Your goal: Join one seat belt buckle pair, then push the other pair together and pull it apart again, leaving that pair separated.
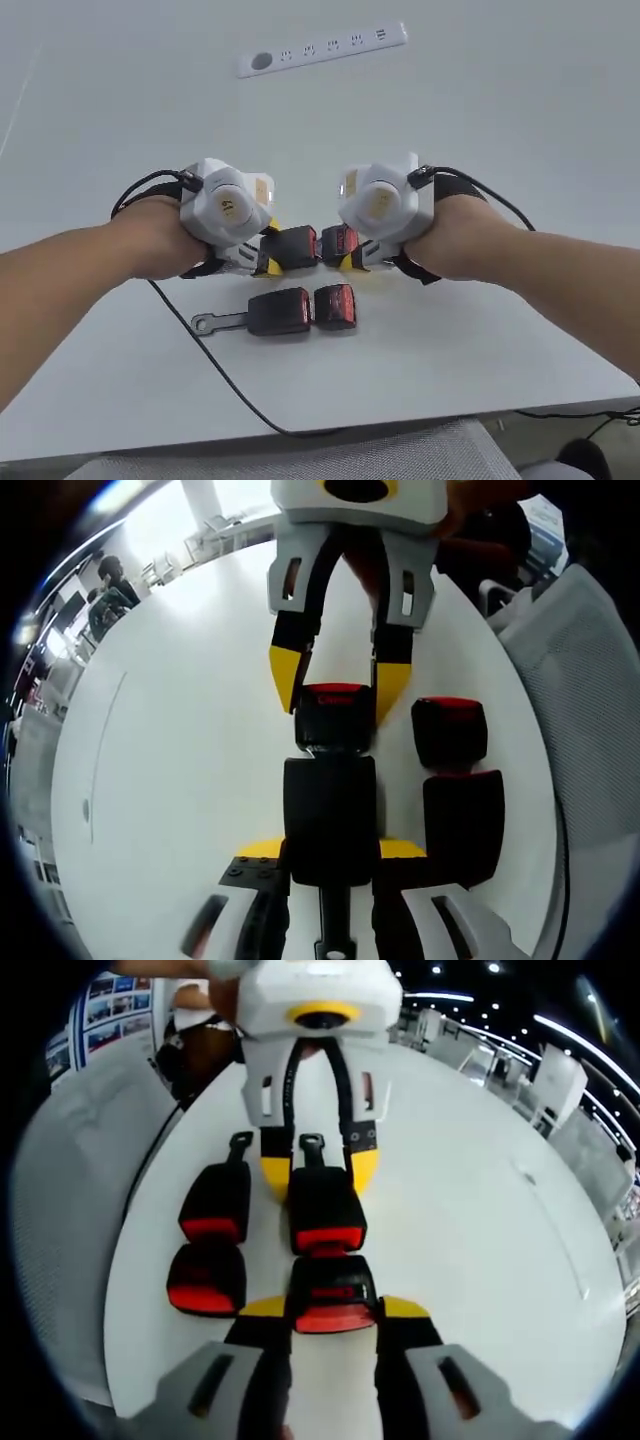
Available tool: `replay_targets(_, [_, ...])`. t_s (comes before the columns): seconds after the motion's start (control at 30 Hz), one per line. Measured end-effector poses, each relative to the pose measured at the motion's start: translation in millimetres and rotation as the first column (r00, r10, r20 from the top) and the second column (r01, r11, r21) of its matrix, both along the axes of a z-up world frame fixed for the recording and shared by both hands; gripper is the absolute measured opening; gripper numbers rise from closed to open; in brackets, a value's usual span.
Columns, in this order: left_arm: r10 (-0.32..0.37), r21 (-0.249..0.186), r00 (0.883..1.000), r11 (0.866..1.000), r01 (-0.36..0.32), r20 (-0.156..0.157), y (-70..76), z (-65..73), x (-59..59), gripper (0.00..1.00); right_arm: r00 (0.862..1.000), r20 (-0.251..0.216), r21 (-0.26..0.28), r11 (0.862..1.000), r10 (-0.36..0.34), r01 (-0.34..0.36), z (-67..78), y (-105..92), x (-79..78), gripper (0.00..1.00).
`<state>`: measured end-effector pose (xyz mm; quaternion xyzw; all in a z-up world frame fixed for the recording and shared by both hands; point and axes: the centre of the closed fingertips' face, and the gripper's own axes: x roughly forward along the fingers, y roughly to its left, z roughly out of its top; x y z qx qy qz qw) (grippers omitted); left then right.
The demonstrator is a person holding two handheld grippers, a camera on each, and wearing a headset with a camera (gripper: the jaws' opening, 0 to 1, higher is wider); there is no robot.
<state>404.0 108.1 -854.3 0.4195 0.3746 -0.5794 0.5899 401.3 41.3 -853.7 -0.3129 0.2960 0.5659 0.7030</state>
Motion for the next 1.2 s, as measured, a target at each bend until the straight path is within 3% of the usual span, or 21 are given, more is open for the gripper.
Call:
replay_targets(0.17, [0.002, -0.004, 1.000, 1.000, -0.002, 0.002, -0.6, 0.0, -0.6, 0.31, 1.000, 0.006, -0.001, 1.000, 0.003, -0.003, 0.7, -5.1, -0.9, 0.29])
replay_targets(0.5, [-0.006, 0.004, 1.000, 1.000, 0.006, -0.005, -2.7, -0.1, -1.7, 0.31, 1.000, 0.002, 0.018, 1.000, 0.003, -0.003, -0.1, -34.4, -2.5, 0.32])
replay_targets(0.57, [-0.008, 0.013, 1.000, 1.000, 0.008, -0.007, -3.7, -0.3, -2.0, 0.31, 1.000, -0.023, 0.031, 0.999, -0.008, 0.009, 0.0, -38.8, -3.7, 0.32])
replay_targets(0.6, [-0.004, 0.016, 1.000, 1.000, 0.004, -0.009, -3.6, -0.5, -2.2, 0.31, 1.000, -0.005, 0.014, 1.000, -0.008, 0.008, -0.5, -48.6, -2.6, 0.32])
replay_targets(0.73, [-0.007, 0.023, 1.000, 1.000, 0.007, -0.008, -3.7, -0.2, -4.1, 0.32, 1.000, -0.009, 0.013, 1.000, -0.016, 0.017, -0.4, -71.3, -5.4, 0.33])
replay_targets(1.0, [0.003, 0.022, 1.000, 1.000, -0.002, -0.002, -4.0, 1.3, -6.9, 0.32, 0.999, -0.015, -0.051, 0.998, -0.042, 0.041, 0.6, -127.8, -18.4, 0.33])
replay_targets(1.1, [0.026, 0.030, 1.000, 0.999, -0.026, -0.008, -3.5, 1.5, -6.6, 0.33, 0.998, -0.014, -0.072, 0.996, -0.060, 0.058, 0.6, -141.9, -18.4, 0.33])
replay_targets(1.2, [0.005, 0.043, 1.000, 0.999, -0.005, -0.006, -4.6, 1.8, -6.7, 0.33, 0.997, -0.010, -0.087, 0.993, -0.079, 0.078, 2.1, -148.7, -18.6, 0.34])
